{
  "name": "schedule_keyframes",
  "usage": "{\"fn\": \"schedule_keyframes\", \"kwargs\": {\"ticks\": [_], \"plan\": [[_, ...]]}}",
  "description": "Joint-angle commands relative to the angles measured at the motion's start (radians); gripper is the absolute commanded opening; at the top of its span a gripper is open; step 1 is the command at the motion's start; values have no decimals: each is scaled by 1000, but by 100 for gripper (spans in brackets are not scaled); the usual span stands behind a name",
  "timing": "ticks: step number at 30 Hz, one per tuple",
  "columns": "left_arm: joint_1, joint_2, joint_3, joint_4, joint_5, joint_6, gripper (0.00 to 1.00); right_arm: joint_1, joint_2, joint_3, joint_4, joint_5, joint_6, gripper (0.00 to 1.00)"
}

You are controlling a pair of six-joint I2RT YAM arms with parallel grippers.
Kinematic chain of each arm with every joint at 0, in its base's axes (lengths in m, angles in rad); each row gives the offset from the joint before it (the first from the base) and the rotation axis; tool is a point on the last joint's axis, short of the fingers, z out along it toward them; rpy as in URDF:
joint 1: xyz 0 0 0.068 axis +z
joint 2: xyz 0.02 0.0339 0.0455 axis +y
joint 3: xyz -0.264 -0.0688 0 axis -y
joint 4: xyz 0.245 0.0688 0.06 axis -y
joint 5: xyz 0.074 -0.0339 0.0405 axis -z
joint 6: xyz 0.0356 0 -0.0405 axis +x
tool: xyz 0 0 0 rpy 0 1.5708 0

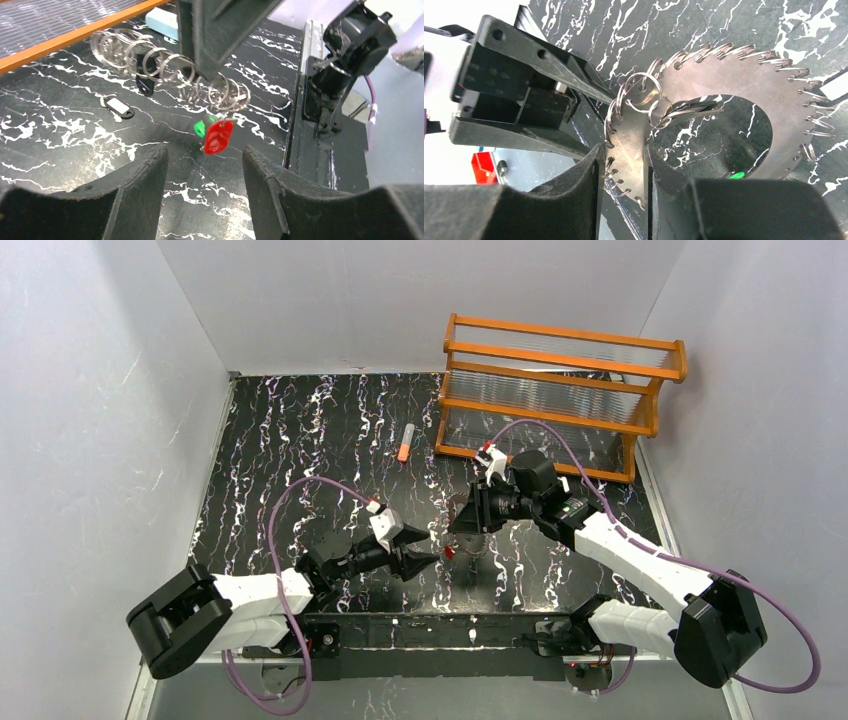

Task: Remove the keys from the keyring

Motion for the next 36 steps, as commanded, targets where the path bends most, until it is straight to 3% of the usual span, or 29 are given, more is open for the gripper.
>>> {"fn": "schedule_keyframes", "kwargs": {"ticks": [1,25,30,36], "plan": [[-9,55,-16,160,119,132,54,-19,-28,8,89,-93,23,1],[-53,300,73,390,104,198,45,-26,-28,-22,149,-154,69,1],[-52,334,75,415,116,173,35,-28,-33,-23,150,-153,68,1],[-53,339,67,423,120,158,11,-30,-40,-28,150,-152,63,1]]}}
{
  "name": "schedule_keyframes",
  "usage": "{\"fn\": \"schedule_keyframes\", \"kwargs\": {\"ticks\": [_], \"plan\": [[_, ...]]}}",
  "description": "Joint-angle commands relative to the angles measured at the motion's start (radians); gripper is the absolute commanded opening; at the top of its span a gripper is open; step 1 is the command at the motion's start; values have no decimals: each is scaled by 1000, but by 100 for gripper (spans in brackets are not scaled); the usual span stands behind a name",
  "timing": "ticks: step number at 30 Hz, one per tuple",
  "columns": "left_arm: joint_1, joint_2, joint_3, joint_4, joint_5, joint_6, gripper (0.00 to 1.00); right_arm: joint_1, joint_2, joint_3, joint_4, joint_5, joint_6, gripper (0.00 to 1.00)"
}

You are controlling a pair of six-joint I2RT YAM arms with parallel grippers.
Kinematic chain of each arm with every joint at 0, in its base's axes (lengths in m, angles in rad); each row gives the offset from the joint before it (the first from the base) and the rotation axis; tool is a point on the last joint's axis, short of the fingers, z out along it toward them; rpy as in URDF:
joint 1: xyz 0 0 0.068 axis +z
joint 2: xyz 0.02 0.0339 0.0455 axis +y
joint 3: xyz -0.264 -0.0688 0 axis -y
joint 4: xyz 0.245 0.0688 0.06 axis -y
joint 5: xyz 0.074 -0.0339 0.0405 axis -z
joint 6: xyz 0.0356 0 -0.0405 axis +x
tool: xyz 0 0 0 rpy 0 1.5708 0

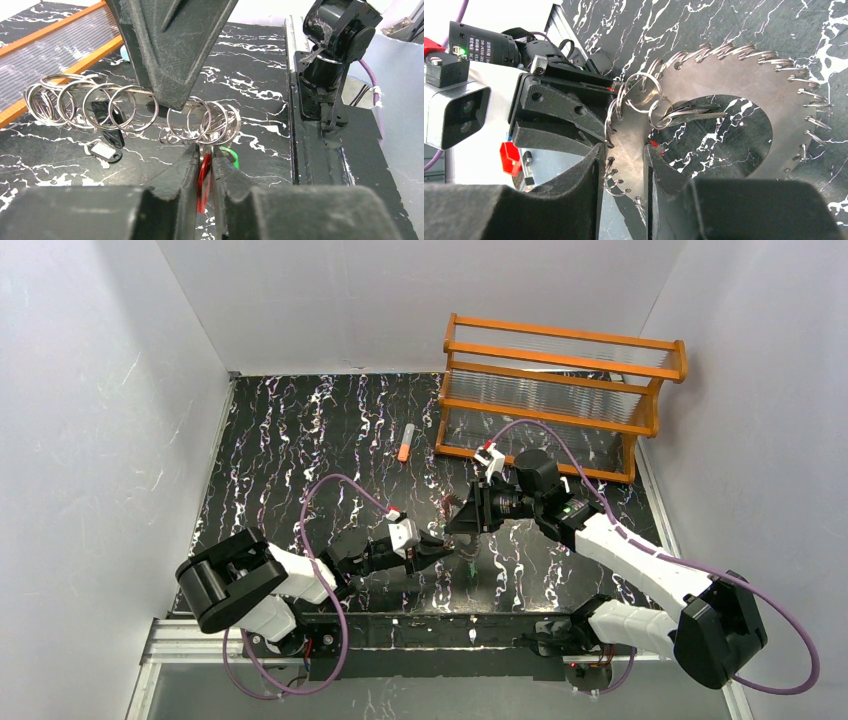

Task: Remove the keys from the keyring

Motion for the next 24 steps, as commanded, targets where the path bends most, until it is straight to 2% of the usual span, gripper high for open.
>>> {"fn": "schedule_keyframes", "kwargs": {"ticks": [1,3,6,7,11,15,18,24], "plan": [[-5,-9,12,51,3,-1,7,-9,-36,-16,69,-30,-6,1],[-5,-23,8,51,-1,1,0,-15,-39,-23,70,-31,-10,1],[-5,-54,-1,51,-7,-6,0,-24,-43,-35,96,-43,-16,1],[-5,-72,-4,51,-17,-13,0,-28,-46,-40,99,-41,-23,6],[-5,-155,-5,-11,-54,-54,0,-37,-82,-42,87,-9,-78,39],[-5,-254,54,-249,-88,-73,0,-37,-138,-20,-10,72,-200,61],[-5,-300,82,-374,-109,-73,0,-38,-187,-26,-53,101,-294,68],[-6,-354,155,-590,-111,-24,0,-38,-298,-109,-16,40,-466,66]]}}
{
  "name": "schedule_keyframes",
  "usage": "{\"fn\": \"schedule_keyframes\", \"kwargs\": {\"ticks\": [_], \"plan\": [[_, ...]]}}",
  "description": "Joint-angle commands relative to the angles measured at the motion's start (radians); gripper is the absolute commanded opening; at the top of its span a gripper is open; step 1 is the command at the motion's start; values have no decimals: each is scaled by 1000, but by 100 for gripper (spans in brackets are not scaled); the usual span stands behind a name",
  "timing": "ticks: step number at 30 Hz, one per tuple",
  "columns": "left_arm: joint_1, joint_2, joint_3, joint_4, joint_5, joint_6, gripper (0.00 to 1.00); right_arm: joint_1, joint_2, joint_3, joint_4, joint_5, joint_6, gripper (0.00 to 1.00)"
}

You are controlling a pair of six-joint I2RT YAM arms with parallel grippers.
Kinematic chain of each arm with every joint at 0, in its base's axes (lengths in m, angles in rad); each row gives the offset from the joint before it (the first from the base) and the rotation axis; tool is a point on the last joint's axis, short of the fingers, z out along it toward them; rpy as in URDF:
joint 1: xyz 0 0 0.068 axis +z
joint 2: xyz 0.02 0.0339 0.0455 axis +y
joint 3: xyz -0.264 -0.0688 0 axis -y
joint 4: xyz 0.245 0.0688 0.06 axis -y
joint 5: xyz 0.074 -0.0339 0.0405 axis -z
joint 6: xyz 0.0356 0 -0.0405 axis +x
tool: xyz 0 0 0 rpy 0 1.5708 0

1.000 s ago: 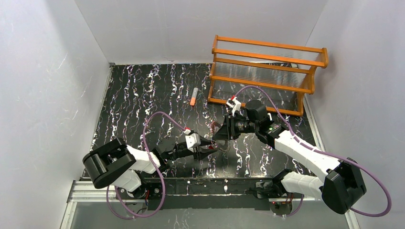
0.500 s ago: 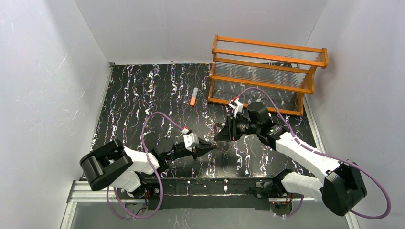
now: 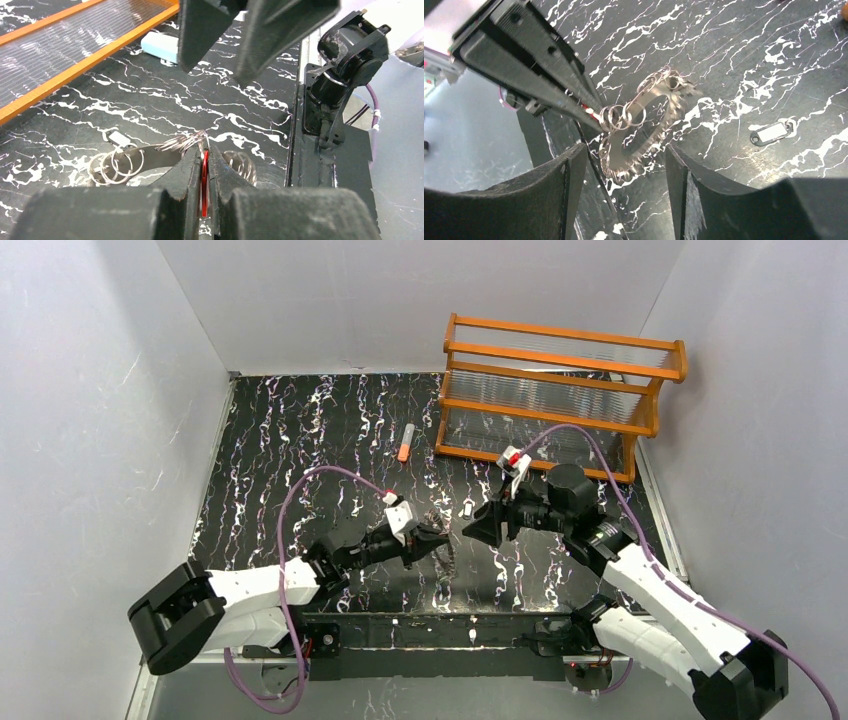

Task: Remove the keys from the keyring

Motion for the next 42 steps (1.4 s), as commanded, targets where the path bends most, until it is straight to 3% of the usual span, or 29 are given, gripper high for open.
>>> {"fn": "schedule_keyframes", "kwargs": {"ticks": [1,9,19,27,42], "plan": [[-1,-49,74,-153,-15,38,0,-3,-62,-52,39,-70,-173,64],[0,-53,111,-220,18,55,0,-2,-59,-118,195,-257,-306,53],[-1,-52,137,-256,35,61,0,23,-19,-200,407,-226,-346,53],[0,-50,139,-262,34,60,0,67,63,-212,502,-224,-361,46],[-1,-58,146,-265,43,55,0,109,115,-216,515,-168,-401,6]]}}
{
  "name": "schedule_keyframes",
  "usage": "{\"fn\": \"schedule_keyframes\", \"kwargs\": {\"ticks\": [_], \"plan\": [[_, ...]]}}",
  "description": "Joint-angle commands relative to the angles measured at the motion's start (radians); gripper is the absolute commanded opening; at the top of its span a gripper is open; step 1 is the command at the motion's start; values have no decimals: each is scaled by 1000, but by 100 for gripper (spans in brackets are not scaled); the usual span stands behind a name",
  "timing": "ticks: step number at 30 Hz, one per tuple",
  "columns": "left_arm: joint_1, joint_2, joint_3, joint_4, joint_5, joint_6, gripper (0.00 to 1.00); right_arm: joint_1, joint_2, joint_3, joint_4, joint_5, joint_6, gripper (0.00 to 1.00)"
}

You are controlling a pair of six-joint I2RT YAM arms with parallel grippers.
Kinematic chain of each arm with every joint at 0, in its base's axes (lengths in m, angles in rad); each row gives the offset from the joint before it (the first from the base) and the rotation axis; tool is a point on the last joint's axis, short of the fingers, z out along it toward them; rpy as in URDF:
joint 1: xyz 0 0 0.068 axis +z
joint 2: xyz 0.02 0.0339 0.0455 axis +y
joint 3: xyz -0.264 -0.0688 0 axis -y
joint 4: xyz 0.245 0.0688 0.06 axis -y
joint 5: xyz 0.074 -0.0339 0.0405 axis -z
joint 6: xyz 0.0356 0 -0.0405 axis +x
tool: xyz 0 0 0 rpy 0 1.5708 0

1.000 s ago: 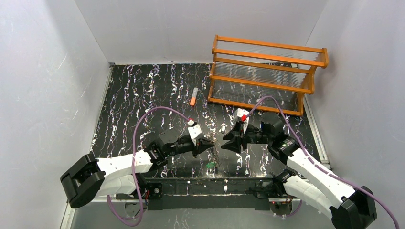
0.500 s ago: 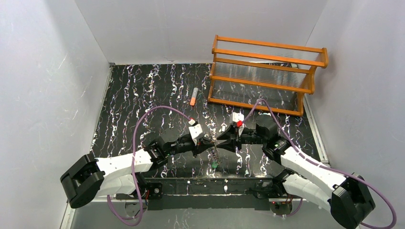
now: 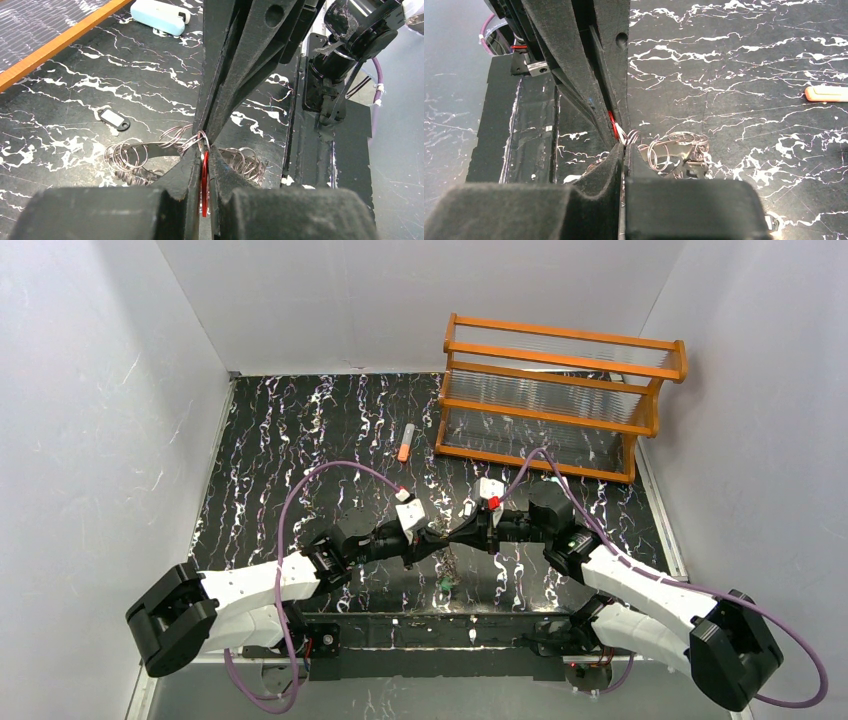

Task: Remove the keys from the keyring

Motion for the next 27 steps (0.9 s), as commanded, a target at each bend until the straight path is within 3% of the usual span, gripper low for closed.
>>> {"fn": "schedule_keyframes", "kwargs": {"ticks": [1,6,10,18,27], "plan": [[-2,-35,40,31,20,7,0,10,16,-4,46,3,-30,3],[-2,-50,39,25,5,6,0,10,11,-9,33,3,-38,1],[-1,-68,32,-16,-90,5,0,10,-20,-28,56,6,-22,1],[1,-82,7,-143,-304,-56,0,7,-100,-122,262,28,94,1],[1,48,21,-99,-204,-100,0,7,-87,-175,497,27,190,1]]}}
